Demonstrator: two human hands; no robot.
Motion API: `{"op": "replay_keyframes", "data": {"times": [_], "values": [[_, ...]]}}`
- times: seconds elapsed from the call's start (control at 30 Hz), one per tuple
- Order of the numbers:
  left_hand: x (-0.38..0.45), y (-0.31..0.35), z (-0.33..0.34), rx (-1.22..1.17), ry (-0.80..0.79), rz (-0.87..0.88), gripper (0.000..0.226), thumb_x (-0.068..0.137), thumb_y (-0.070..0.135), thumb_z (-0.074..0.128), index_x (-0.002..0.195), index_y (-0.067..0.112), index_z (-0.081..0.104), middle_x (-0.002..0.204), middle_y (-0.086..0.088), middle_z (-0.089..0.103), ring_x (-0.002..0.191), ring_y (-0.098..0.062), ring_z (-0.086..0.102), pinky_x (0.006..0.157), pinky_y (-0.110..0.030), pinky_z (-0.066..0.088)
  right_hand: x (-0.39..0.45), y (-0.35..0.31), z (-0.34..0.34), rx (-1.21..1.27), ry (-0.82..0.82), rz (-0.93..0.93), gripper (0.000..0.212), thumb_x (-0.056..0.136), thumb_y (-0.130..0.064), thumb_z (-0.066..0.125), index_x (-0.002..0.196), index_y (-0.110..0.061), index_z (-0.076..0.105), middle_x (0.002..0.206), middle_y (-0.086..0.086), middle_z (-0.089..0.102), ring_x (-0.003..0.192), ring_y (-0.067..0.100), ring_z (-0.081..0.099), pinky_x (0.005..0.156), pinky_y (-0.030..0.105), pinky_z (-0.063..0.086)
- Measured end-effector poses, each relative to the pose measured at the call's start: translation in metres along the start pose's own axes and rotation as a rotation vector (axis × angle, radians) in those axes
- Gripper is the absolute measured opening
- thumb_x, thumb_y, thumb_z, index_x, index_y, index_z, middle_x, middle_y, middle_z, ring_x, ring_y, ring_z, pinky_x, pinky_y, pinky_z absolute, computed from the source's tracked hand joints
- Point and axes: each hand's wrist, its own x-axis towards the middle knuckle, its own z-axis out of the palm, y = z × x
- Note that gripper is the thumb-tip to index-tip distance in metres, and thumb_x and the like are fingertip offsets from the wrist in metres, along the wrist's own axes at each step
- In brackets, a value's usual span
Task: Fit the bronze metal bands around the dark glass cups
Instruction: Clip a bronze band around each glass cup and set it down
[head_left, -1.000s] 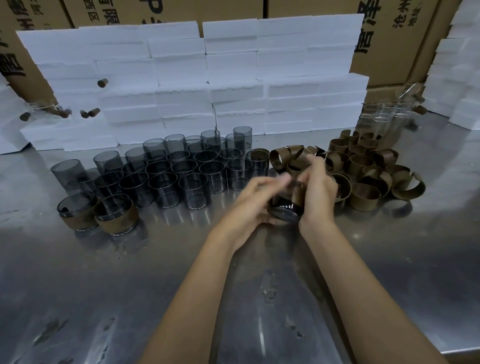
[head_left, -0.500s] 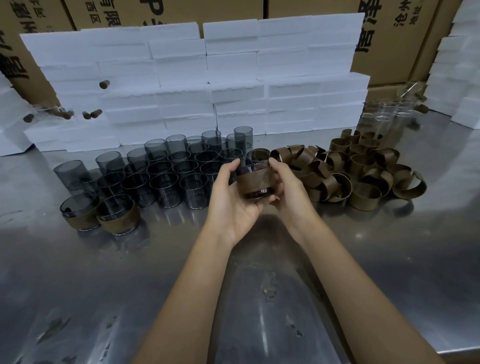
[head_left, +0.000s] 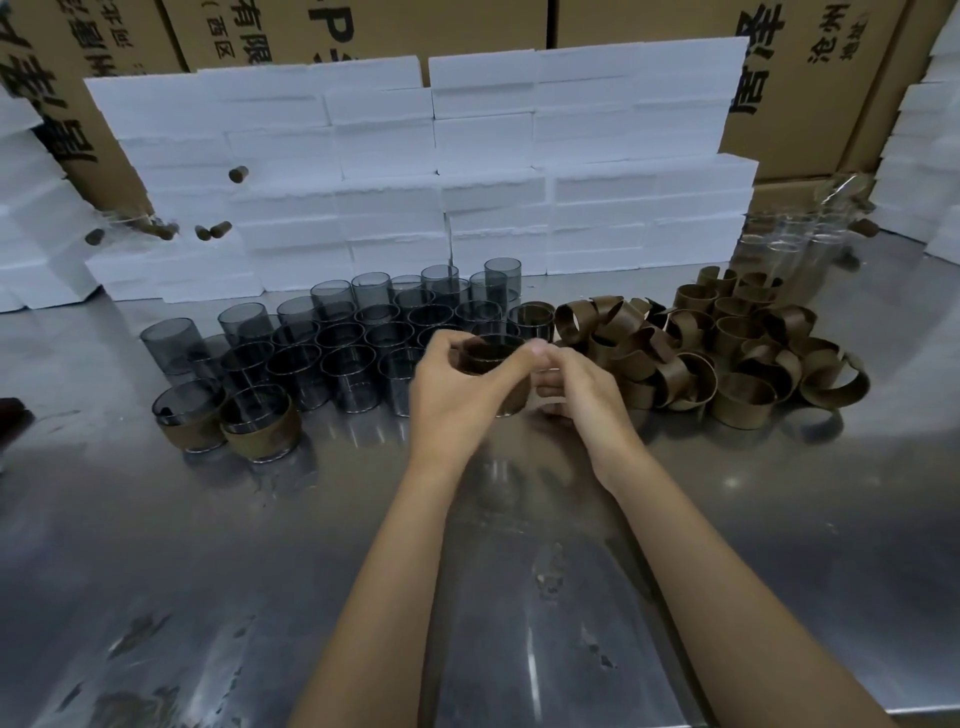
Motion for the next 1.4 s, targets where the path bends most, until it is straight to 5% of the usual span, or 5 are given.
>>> {"op": "replay_keyframes", "data": {"times": [0.13,0.33,0.47,0.9,1.4], "values": [[0.004,0.0,-0.044,0.287,0.258,0.121,0.047,0.071,0.072,0.075,0.09,0.03,0.065,0.081,0.022,0.063,0.077,0.019,0.058,0.059,-0.001,0.039,0.001,-0.001,-0.001,0.025,0.0,0.01,0.031,0.107,-0.036,0.047,0.096,-0.016,0.068,0.103,0.013,0.076,0.085,0.016,0.064,0.068,0.022,0.051],[0.01,-0.014,-0.104,0.839,0.253,0.055,0.071,0.08,0.076,0.063,0.114,0.013,0.068,0.11,-0.01,0.068,0.118,-0.033,0.055,0.094,-0.042,0.044,0.0,-0.002,-0.002,0.027,0.002,0.022,0.033,0.109,-0.034,0.044,0.096,-0.015,0.067,0.101,0.016,0.075,0.084,0.018,0.062,0.07,0.025,0.051],[0.009,-0.03,-0.116,1.039,0.212,0.123,0.073,0.085,0.073,0.06,0.117,0.009,0.071,0.156,-0.013,0.046,0.152,-0.031,0.022,0.123,-0.048,0.009,-0.002,-0.001,-0.002,-0.018,-0.002,0.001,0.033,0.108,-0.035,0.044,0.095,-0.016,0.067,0.099,0.012,0.076,0.087,0.019,0.063,0.086,0.035,0.053],[0.045,-0.047,-0.159,1.049,0.218,-0.128,0.064,0.1,0.051,0.043,0.155,0.017,0.039,0.163,-0.013,0.036,0.155,-0.039,0.013,0.123,-0.059,-0.01,-0.003,-0.001,-0.002,0.01,0.004,-0.005,0.036,0.109,-0.033,0.044,0.092,-0.012,0.068,0.088,0.011,0.074,0.084,0.022,0.061,0.079,0.032,0.05],[0.134,-0.029,-0.227,1.197,0.286,-0.121,0.048,0.098,0.027,0.049,0.14,0.006,0.053,0.139,-0.026,0.055,0.129,-0.046,0.047,0.111,-0.055,0.03,0.006,0.01,0.001,0.027,0.043,-0.052,0.043,0.109,-0.031,0.044,0.086,-0.008,0.072,0.073,0.005,0.075,0.075,0.017,0.065,0.072,0.029,0.052]]}}
